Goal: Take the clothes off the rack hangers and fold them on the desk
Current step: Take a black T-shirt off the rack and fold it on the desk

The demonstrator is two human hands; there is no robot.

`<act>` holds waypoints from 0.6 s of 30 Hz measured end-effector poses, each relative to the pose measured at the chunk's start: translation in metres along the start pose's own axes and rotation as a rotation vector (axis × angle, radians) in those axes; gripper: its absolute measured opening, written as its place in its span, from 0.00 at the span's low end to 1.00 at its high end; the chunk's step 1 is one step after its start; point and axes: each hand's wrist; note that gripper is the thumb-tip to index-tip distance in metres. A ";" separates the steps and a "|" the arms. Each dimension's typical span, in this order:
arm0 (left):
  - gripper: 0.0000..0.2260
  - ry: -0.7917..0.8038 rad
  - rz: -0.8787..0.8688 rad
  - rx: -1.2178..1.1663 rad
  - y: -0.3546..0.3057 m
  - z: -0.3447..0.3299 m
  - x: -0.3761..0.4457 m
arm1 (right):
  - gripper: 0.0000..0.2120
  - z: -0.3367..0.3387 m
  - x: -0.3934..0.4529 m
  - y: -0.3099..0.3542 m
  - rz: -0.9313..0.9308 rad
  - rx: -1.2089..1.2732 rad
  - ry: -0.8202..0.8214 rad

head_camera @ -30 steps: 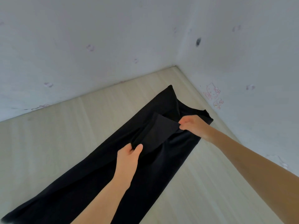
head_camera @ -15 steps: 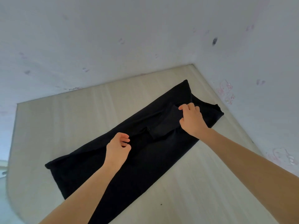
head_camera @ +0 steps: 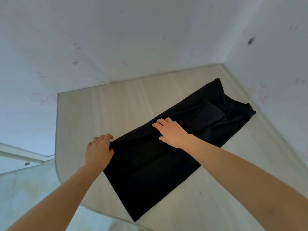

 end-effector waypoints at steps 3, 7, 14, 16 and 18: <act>0.07 0.050 -0.048 -0.037 0.017 0.004 0.008 | 0.24 -0.009 0.017 0.012 -0.097 -0.090 -0.025; 0.04 -0.018 -0.185 -0.140 0.031 0.008 0.011 | 0.14 -0.009 0.025 0.018 -0.201 -0.131 -0.092; 0.14 -0.293 -0.692 -0.105 0.047 0.023 0.009 | 0.05 0.001 -0.008 0.032 -0.330 -0.137 -0.410; 0.14 -0.291 -0.870 0.025 0.045 0.020 0.002 | 0.05 -0.004 -0.026 0.036 -0.368 -0.156 -0.431; 0.15 -0.146 -1.002 0.171 0.044 0.009 -0.007 | 0.07 -0.016 -0.043 0.039 -0.394 -0.139 -0.274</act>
Point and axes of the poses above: each hand's wrist, its own x-axis towards the middle knuckle, its own z-axis out of the back of the hand, y = z × x, and after that the axes turned 13 degrees about z, right-handed
